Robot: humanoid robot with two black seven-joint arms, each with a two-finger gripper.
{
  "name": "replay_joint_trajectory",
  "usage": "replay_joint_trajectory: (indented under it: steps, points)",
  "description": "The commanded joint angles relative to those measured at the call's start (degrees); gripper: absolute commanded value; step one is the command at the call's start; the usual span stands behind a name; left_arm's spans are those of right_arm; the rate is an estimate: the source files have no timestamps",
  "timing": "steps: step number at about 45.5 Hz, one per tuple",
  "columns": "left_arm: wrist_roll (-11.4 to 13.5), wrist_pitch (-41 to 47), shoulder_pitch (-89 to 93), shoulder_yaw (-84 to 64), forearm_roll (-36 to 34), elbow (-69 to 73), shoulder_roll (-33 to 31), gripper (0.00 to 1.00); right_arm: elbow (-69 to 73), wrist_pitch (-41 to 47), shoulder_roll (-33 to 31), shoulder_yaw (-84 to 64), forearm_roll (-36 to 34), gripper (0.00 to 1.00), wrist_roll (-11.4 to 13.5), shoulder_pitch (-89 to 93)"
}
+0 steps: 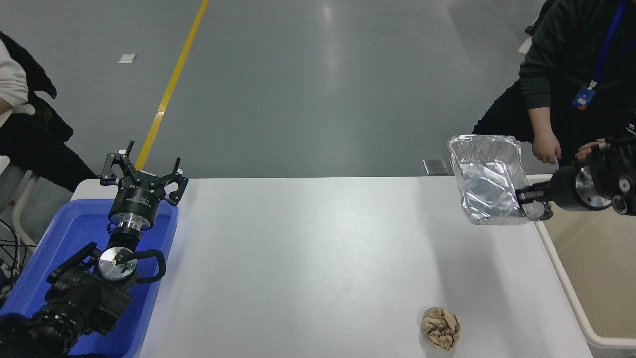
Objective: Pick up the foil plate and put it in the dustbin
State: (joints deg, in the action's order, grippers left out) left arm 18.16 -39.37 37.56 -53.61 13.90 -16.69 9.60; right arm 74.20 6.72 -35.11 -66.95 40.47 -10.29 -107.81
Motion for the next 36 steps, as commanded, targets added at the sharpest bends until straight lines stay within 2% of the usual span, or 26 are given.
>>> replay_joint_trajectory:
  steps: [1,11,19,36]
  points:
    - [0.0,0.0,0.0,0.0,0.0,0.1,0.0,0.99,2.5,10.5,-0.1,-0.7,-4.3,0.0,-0.2,-11.0]
    - [-0.1,0.0,0.0,0.0,0.0,0.1,0.0,0.99,2.7,19.5,1.1,-1.9,-5.3,0.0,-0.2,-21.9]
    - [0.0,0.0,0.0,0.0,0.0,0.0,0.0,0.99,2.9,24.9,3.4,-1.9,-8.9,0.0,-0.2,-28.2]
    - [0.0,0.0,0.0,0.0,0.0,0.1,0.0,0.99,2.2,25.6,5.5,-1.4,-9.7,0.0,-0.2,-29.0]
